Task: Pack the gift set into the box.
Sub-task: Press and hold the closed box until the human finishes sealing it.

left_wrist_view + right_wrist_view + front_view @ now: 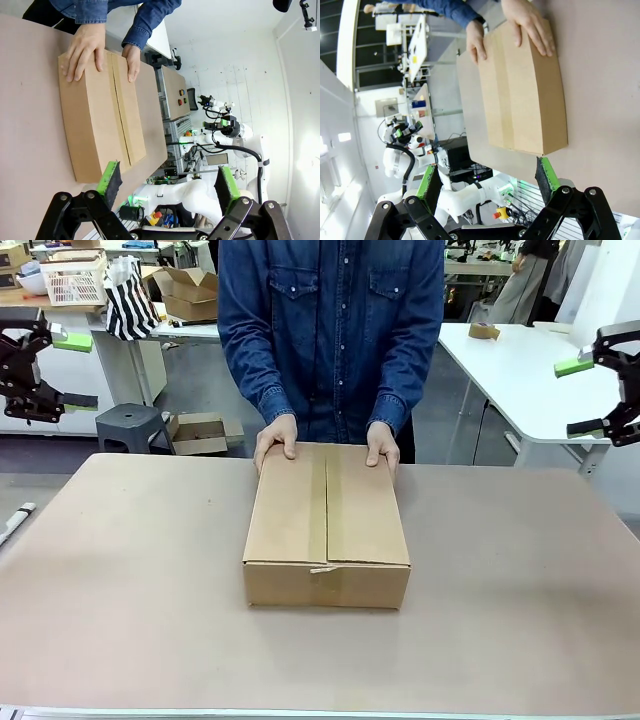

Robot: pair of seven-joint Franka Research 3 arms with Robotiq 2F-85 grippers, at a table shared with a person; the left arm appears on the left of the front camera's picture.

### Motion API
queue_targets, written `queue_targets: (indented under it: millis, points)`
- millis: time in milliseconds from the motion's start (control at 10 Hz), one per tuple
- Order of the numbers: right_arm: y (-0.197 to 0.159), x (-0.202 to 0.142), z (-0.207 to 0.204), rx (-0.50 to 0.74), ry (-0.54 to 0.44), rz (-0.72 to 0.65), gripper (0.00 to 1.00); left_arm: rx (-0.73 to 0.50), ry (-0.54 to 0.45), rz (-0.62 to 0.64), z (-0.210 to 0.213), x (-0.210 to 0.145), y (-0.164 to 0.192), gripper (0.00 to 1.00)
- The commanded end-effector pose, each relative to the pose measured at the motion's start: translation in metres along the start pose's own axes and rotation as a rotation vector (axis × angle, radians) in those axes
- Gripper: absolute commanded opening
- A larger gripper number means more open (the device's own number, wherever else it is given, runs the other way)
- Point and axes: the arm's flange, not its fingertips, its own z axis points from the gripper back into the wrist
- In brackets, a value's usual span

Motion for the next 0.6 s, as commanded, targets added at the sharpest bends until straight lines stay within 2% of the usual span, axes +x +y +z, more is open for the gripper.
queue_targets:
  millis: [0,100,200,300,400,500]
  points:
    - [0.015,0.007,-0.023,-0.070,-0.002,0.114,1.00,0.054,-0.021,-0.130,-0.028,-0.001,-0.009,1.00]
    - [0.034,0.010,-0.054,-0.035,0.010,0.300,1.00,0.065,-0.036,-0.281,-0.062,-0.006,-0.021,1.00]
    - [0.051,0.005,-0.090,0.084,0.116,0.559,1.00,-0.023,0.002,-0.389,-0.097,-0.018,-0.034,1.00]
    - [0.068,0.000,-0.131,0.136,0.161,0.743,1.00,-0.142,0.025,-0.491,-0.135,-0.035,-0.045,1.00]
    - [0.080,-0.009,-0.156,0.216,0.164,0.945,1.00,-0.144,-0.034,-0.673,-0.162,-0.049,-0.050,1.00]
    - [0.082,-0.026,-0.170,0.387,0.244,1.295,1.00,-0.079,-0.131,-0.843,-0.178,-0.063,-0.048,1.00]
